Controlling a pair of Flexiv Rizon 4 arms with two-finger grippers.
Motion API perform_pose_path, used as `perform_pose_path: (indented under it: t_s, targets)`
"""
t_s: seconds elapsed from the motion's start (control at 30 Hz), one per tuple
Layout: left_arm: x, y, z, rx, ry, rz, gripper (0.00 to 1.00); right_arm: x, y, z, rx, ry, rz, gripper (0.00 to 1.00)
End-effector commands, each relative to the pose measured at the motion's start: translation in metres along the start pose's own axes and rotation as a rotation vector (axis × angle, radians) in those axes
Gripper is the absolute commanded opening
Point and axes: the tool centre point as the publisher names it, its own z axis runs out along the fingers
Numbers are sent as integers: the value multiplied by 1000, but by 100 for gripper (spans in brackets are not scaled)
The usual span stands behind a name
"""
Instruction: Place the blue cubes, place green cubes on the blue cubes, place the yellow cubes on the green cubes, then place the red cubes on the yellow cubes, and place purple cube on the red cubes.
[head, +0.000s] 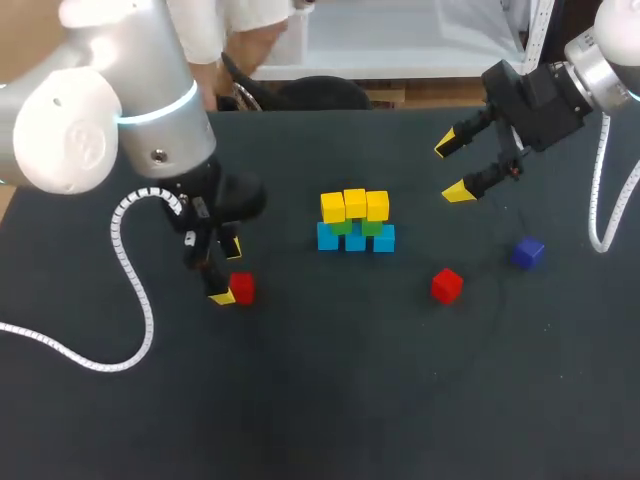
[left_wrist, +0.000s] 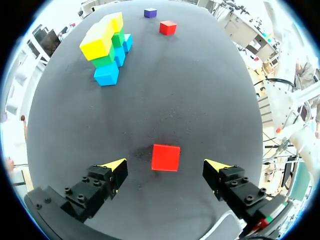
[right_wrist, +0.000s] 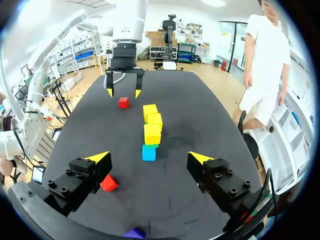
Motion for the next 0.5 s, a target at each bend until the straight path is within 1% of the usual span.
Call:
perform_pose_path:
  t_s: [0.03, 0.3, 0.5]
  targets:
    - [0, 2, 4, 7, -2, -2, 100, 0, 0, 0, 0, -1, -1, 100]
    - [3, -2, 7, 7, -8, -17, 100, 0, 0, 0, 0, -1, -1, 100]
    - [1, 1, 11, 9, -10, -18, 100, 0, 0, 0, 0, -1, -1, 100]
